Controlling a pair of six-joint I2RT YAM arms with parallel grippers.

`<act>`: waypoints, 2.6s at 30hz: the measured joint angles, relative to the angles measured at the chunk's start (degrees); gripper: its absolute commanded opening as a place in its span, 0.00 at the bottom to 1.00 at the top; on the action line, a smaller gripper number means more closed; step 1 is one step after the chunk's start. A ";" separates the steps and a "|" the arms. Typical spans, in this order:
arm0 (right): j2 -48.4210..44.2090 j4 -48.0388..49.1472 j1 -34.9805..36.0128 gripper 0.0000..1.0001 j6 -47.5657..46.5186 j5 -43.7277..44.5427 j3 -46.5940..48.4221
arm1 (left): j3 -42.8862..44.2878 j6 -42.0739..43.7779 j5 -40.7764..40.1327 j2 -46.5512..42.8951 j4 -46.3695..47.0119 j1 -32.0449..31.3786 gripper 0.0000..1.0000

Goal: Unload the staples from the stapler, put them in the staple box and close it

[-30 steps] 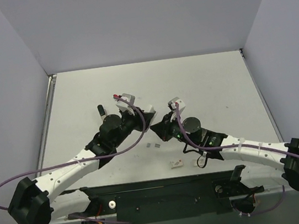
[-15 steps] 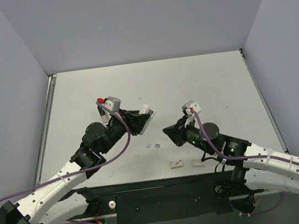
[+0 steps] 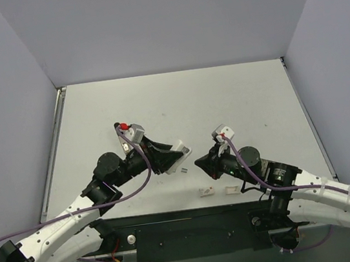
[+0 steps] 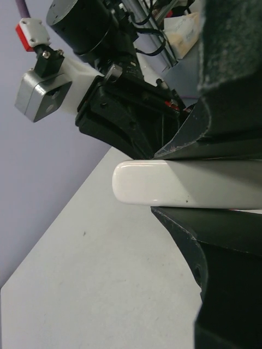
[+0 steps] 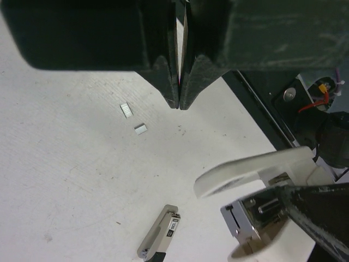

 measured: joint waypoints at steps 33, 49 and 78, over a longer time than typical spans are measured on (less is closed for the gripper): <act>14.56 -10.49 -1.16 0.00 -7.56 -13.44 17.57 | -1.75 3.96 -2.34 4.26 10.97 -6.38 0.00; 6.88 -10.36 -2.97 0.00 -8.39 -14.12 14.36 | -0.31 8.59 -8.87 -3.30 -1.92 -10.71 0.00; -0.24 -7.34 -2.99 0.00 -2.21 -1.95 1.25 | 9.44 12.39 -38.95 31.78 -12.81 10.10 0.00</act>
